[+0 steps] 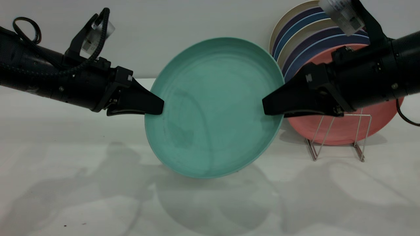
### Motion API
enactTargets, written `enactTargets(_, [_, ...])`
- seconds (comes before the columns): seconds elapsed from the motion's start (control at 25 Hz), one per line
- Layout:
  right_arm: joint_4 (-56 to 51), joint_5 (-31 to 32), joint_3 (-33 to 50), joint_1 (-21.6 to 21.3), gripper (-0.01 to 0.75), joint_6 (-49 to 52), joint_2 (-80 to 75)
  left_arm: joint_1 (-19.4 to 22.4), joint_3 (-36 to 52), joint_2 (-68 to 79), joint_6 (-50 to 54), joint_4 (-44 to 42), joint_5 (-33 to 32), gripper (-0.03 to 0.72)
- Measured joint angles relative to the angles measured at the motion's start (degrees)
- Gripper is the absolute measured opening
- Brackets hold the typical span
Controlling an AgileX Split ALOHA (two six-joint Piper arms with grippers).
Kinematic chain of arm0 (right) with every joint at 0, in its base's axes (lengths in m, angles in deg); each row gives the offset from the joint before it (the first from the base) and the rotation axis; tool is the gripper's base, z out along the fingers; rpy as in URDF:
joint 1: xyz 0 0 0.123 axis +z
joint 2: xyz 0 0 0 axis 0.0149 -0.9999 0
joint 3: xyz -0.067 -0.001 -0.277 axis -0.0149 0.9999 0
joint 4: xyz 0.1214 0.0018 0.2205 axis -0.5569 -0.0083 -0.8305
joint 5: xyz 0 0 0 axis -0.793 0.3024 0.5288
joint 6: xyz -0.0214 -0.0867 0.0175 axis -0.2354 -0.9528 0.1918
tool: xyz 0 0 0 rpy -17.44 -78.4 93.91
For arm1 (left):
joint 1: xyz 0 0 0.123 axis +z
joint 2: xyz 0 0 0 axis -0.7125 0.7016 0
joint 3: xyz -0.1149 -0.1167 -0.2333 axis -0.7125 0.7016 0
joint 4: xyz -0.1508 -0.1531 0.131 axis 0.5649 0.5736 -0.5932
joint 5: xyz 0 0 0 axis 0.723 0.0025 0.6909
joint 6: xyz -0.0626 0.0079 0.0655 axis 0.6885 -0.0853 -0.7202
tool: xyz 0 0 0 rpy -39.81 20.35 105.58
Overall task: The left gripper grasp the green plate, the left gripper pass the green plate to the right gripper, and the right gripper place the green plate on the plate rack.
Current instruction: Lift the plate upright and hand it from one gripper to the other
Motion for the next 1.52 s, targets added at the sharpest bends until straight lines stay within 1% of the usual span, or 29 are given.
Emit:
enactTargets(0.12, [-0.1, -0.3, -0.4, 0.0, 0.426, 0.6, 0.0, 0.0, 0.0, 0.0, 0.6, 0.0, -0.2, 0.016])
enactTargets(0.2, [-0.1, -0.7, -0.4, 0.0, 0.409, 0.6, 0.0, 0.0, 0.0, 0.0, 0.7, 0.0, -0.6, 0.016])
enactTargets(0.68, [-0.1, -0.6, -0.4, 0.0, 0.236, 1.3, 0.0, 0.0, 0.0, 0.0, 2.8, -0.1, -4.7, 0.027])
enactTargets(0.84, [-0.1, -0.6, -0.4, 0.0, 0.225, 1.5, 0.0, 0.0, 0.0, 0.1, 3.5, -0.3, -6.7, 0.033])
enactTargets(1.04, [0.0, -0.1, -0.4, 0.0, 0.221, 1.9, 0.0, 0.0, 0.0, 1.3, 4.2, -1.9, -11.7, 0.042])
enactTargets(1.12, [0.0, -0.1, -0.4, 0.0, 0.187, 2.0, 0.0, 0.0, 0.0, 1.3, 4.4, -2.1, -12.0, 0.044])
enactTargets(1.2, [-0.2, 0.0, -0.4, 0.0, 0.131, 2.4, 0.0, 0.1, -0.1, 1.3, 4.3, -2.1, -12.1, 0.046])
enactTargets(1.24, [-0.4, 0.0, -0.4, 0.0, 0.117, 2.6, 0.0, 0.1, -0.1, 1.3, 4.3, -2.1, -12.1, 0.045])
enactTargets(1.52, [-0.6, -0.2, -0.4, 0.0, 0.117, 2.8, 0.0, 0.1, -0.2, 1.3, 4.0, -2.2, -11.9, 0.05])
